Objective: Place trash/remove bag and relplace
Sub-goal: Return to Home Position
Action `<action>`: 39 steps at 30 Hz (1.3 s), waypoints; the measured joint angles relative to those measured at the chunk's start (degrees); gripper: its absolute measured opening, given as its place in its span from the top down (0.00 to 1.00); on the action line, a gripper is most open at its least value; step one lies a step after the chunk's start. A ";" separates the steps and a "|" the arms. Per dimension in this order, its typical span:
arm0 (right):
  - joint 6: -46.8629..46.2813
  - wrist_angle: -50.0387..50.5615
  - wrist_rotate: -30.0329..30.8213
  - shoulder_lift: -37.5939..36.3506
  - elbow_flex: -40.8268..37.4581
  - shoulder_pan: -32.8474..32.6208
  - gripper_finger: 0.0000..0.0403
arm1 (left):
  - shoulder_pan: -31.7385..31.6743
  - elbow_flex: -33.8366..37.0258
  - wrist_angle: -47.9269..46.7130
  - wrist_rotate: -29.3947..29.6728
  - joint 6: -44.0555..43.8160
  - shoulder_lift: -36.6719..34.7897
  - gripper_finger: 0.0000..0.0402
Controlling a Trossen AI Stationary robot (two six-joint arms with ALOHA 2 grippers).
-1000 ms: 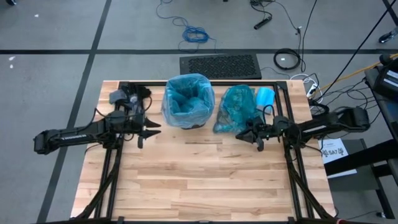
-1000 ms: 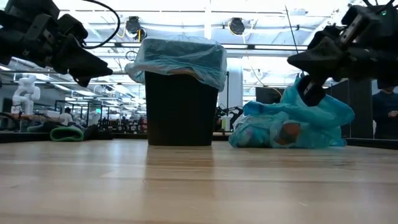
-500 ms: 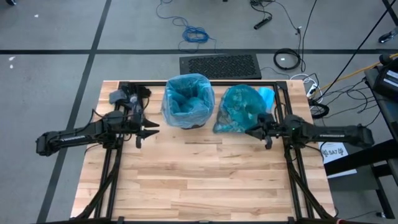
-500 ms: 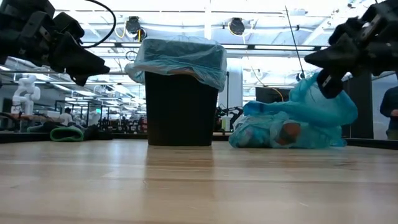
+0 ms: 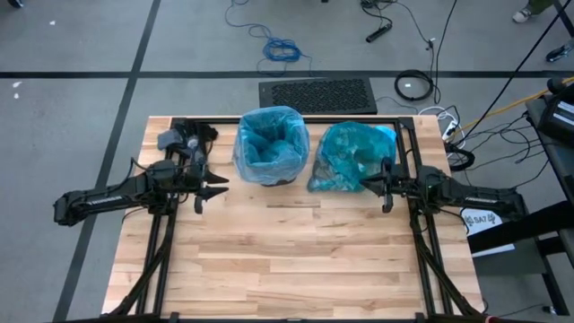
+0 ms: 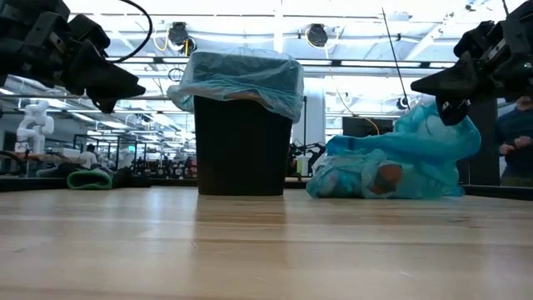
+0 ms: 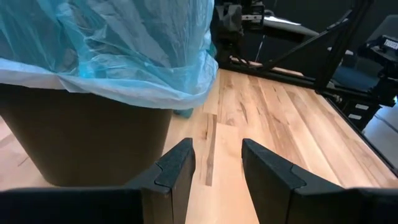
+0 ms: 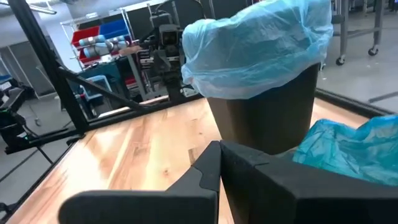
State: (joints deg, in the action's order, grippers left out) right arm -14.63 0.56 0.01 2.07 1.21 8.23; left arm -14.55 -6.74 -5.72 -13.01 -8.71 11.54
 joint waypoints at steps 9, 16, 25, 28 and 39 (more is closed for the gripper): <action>-1.72 -0.11 -0.13 0.67 0.00 -0.02 1.00 | 0.00 0.00 -1.67 -0.13 0.17 -0.49 0.66; -1.78 -0.11 -0.11 0.67 0.00 -0.02 1.00 | 0.02 0.00 -7.51 -0.67 3.50 -0.49 0.66; -1.80 -0.12 -0.11 0.67 0.00 -0.02 1.00 | 0.04 5.41 9.97 -3.91 7.53 -0.50 0.66; -1.80 -0.18 -0.13 0.69 0.00 -0.02 1.00 | 0.06 6.27 8.88 -6.70 7.19 -0.25 0.66; -1.80 -0.24 -0.11 0.70 0.00 -0.02 1.00 | 0.04 6.27 9.29 -12.08 7.93 3.76 0.66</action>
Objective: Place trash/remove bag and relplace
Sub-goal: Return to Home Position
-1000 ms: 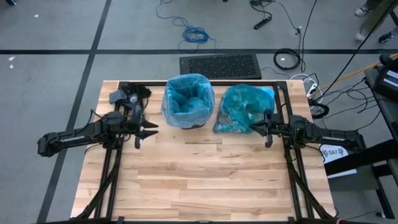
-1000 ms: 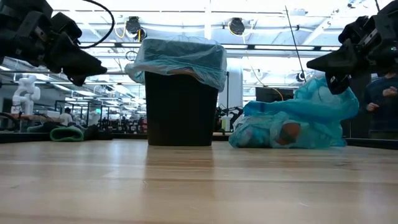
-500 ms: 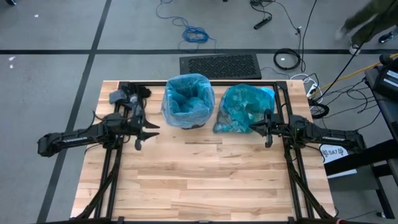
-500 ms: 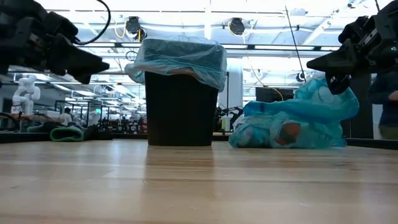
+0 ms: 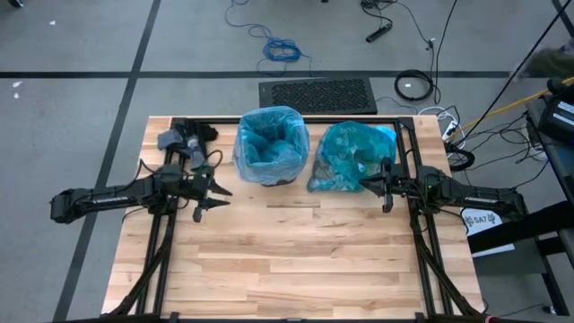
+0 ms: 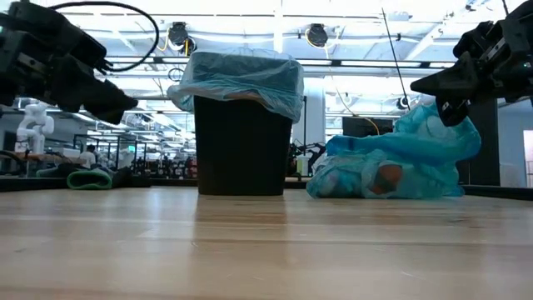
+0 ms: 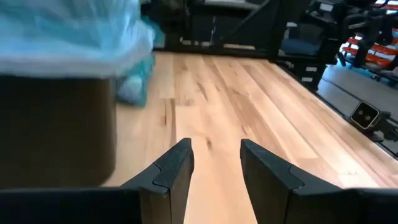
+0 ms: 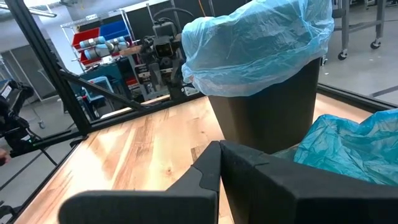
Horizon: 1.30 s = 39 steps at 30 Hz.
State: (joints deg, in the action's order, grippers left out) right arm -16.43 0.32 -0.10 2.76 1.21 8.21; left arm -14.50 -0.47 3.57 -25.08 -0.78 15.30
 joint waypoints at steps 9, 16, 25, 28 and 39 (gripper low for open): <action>0.00 -0.02 0.00 0.00 0.00 0.00 1.00 | 0.02 0.00 -0.09 2.90 0.17 4.72 0.66; 0.00 -0.01 0.00 0.00 0.00 0.00 1.00 | 0.00 0.02 -2.25 20.25 1.17 4.98 0.66; 0.00 -0.02 0.00 0.00 0.00 0.00 1.00 | 0.00 0.02 -2.49 21.27 1.17 4.98 0.66; 0.00 0.00 0.00 0.00 0.00 0.00 1.00 | 0.00 0.02 -2.58 21.27 1.17 4.98 0.66; 0.00 -0.02 0.01 0.00 0.00 0.00 1.00 | 0.00 0.02 -2.59 21.27 1.19 4.98 0.66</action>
